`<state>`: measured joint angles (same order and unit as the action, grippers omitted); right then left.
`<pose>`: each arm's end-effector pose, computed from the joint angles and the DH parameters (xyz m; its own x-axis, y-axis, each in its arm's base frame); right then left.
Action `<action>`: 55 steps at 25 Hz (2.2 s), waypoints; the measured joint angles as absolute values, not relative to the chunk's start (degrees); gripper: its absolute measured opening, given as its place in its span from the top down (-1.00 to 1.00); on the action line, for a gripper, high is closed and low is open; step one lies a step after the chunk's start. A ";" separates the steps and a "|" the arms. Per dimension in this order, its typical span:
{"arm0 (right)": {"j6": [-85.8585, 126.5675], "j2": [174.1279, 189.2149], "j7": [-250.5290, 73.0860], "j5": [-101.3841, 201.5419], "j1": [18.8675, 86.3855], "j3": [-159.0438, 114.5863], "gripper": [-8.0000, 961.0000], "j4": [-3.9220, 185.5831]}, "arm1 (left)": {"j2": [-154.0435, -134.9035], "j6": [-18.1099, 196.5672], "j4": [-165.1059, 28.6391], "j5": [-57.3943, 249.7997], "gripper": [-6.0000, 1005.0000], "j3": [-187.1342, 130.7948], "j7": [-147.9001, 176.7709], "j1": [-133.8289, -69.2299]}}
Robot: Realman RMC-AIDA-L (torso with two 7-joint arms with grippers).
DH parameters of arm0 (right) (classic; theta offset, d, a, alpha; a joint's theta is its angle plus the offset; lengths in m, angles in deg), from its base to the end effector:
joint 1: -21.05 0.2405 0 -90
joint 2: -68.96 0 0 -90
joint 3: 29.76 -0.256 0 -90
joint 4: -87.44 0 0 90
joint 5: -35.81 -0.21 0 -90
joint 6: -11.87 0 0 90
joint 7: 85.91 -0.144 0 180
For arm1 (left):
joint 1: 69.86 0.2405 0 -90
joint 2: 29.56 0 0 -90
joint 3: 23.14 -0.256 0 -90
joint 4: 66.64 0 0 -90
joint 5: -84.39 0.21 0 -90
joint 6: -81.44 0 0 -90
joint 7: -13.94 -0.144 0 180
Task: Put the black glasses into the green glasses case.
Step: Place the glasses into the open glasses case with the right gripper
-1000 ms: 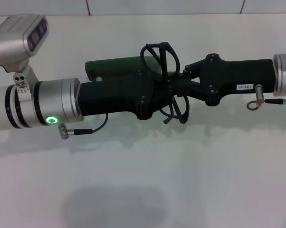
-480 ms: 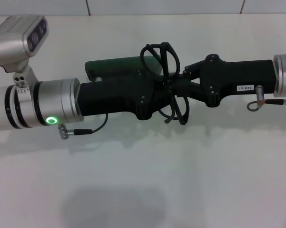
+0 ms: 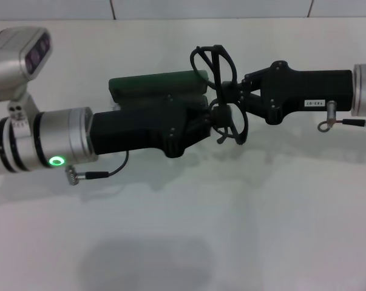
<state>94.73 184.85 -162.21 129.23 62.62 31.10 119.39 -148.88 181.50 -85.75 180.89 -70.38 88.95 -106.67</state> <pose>0.1710 0.3769 -0.0201 0.8252 -0.1387 -0.5475 -0.2271 -0.9691 -0.0968 -0.1986 0.3096 -0.0363 0.5772 0.3823 0.7216 0.3430 -0.9154 0.2106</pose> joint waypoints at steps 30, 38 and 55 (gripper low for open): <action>51.25 185.15 -161.24 131.42 73.00 76.33 0.71 130.25 | -143.88 176.56 -90.02 185.86 0.93 -70.51 90.58 -91.97; 49.53 185.15 -161.22 130.92 73.34 77.50 0.68 130.11 | -144.14 176.71 -90.02 186.01 0.93 -70.51 90.58 -92.40; 46.24 185.15 -161.30 128.53 73.54 79.83 0.64 129.70 | -144.68 176.80 -89.63 185.91 0.92 -70.51 90.58 -92.52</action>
